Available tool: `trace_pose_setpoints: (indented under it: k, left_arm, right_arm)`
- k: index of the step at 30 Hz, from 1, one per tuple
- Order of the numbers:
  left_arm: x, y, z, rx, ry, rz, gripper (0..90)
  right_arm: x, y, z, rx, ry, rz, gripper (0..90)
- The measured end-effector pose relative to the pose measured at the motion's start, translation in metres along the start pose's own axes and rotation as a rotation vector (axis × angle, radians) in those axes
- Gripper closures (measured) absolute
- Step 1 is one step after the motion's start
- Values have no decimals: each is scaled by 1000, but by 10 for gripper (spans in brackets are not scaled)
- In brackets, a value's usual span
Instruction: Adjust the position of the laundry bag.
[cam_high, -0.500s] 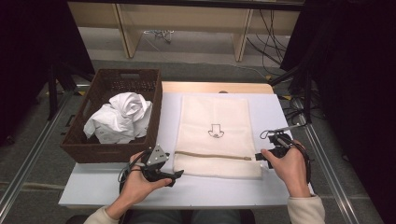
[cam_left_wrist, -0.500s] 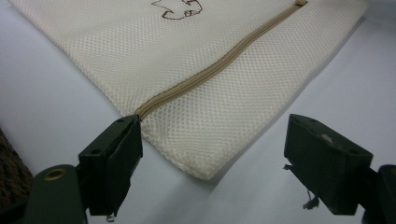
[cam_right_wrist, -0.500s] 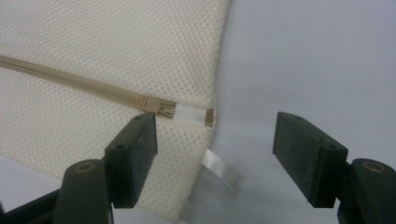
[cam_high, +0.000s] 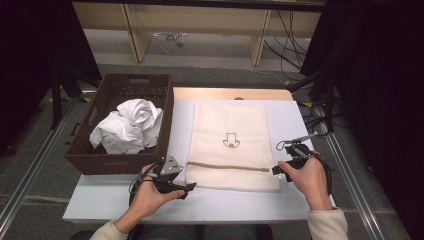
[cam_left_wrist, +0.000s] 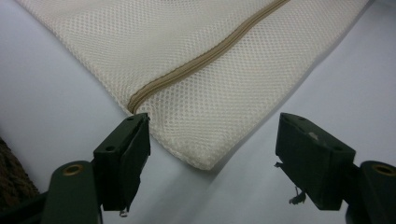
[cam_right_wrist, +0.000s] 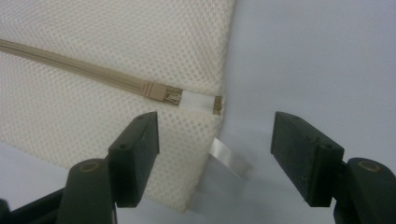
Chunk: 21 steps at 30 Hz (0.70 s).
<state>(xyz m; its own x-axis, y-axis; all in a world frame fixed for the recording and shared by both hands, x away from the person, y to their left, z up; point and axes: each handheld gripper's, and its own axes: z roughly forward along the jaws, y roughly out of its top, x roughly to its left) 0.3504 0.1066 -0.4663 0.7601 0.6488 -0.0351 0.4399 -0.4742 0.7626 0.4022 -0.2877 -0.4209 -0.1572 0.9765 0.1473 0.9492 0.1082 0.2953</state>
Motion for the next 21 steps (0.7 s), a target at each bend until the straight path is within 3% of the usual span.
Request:
trace_pose_setpoints:
  k: [1,3,6,7,8,10,12,14,15,16,17,21]
  left_arm:
    - [0,0,1,-5,-9,-3,266]
    - [2,2,1,1,5,16,271]
    - [3,5,4,16,2,15,279]
    - [3,6,8,18,6,17,281]
    - [3,6,8,18,6,17,282]
    - [2,7,15,28,-5,-2,285]
    - [3,10,22,45,-13,11,285]
    - [6,12,26,56,4,9,288]
    - [6,13,27,58,13,2,288]
    - [8,14,28,67,19,1,288]
    - [9,15,29,66,15,3,289]
    - [13,14,34,84,22,6,295]
  right_arm:
    - [-2,1,2,-17,-3,-33,339]
    - [2,1,3,15,-5,5,347]
    - [3,1,4,41,3,-20,370]
    - [5,1,5,53,-8,1,374]
    - [3,1,6,50,-5,-29,380]
    - [5,1,7,59,-8,-20,396]
    - [3,3,9,32,7,-74,435]
    - [4,3,8,43,17,-65,466]
    - [6,4,8,64,18,-21,481]
    - [4,5,10,41,20,-56,492]
    - [5,5,9,62,21,-40,504]
    - [5,9,11,60,15,-29,550]
